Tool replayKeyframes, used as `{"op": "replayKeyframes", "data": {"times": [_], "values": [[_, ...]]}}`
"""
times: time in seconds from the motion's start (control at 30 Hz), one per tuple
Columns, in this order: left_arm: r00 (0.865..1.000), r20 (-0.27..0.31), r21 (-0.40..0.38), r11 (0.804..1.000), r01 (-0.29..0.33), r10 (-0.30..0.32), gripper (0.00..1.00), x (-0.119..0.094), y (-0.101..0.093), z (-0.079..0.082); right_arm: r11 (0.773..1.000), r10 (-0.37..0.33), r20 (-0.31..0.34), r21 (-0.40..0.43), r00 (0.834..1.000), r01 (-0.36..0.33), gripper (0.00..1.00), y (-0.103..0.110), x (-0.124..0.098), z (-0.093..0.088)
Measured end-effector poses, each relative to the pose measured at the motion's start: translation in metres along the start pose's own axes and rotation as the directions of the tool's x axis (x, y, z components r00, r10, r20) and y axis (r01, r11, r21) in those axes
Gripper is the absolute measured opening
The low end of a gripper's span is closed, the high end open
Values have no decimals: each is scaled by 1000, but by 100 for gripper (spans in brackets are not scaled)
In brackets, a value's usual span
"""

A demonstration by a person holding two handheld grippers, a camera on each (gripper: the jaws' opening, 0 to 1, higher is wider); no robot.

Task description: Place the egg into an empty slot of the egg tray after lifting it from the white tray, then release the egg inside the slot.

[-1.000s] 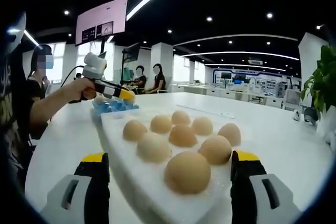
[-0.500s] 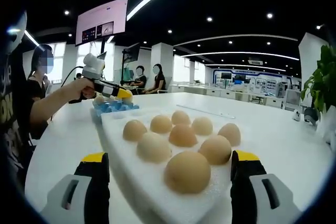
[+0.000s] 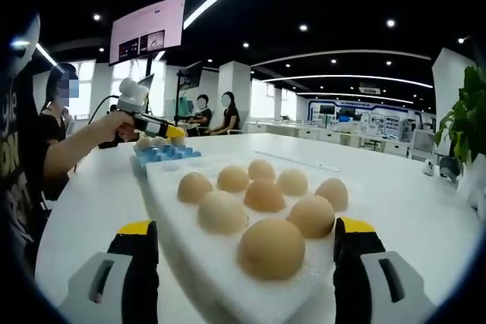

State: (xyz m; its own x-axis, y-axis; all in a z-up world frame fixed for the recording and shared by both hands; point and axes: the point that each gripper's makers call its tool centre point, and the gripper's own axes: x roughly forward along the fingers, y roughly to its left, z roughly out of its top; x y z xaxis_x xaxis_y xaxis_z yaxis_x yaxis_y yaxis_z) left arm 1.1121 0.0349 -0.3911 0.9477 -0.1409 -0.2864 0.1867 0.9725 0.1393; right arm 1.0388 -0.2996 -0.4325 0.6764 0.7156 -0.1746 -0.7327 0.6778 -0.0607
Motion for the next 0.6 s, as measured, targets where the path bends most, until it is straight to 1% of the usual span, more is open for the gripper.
{"op": "replayKeyframes", "data": {"times": [0.13,0.2,0.27,0.37,0.5,0.6], "values": [[1000,4,-11,1000,-22,22,25,1,13,-1,1000,-2,-3,-4,1000,2,100,0,0,0],[1000,10,-18,1000,-23,23,25,1,17,-1,1000,-3,-4,-5,1000,3,100,0,0,-1],[999,13,-24,999,-39,39,25,1,22,-2,1000,-4,-4,-6,1000,4,100,0,0,-1],[999,9,-21,998,-52,52,25,1,28,-4,1000,-5,-4,-6,1000,5,100,0,0,0],[998,-2,-25,997,-67,67,25,1,36,-10,1000,-7,-6,-8,1000,7,100,0,0,-1],[997,-12,-30,997,-76,75,25,0,38,-14,1000,-7,-6,-9,1000,7,100,0,0,-1]]}}
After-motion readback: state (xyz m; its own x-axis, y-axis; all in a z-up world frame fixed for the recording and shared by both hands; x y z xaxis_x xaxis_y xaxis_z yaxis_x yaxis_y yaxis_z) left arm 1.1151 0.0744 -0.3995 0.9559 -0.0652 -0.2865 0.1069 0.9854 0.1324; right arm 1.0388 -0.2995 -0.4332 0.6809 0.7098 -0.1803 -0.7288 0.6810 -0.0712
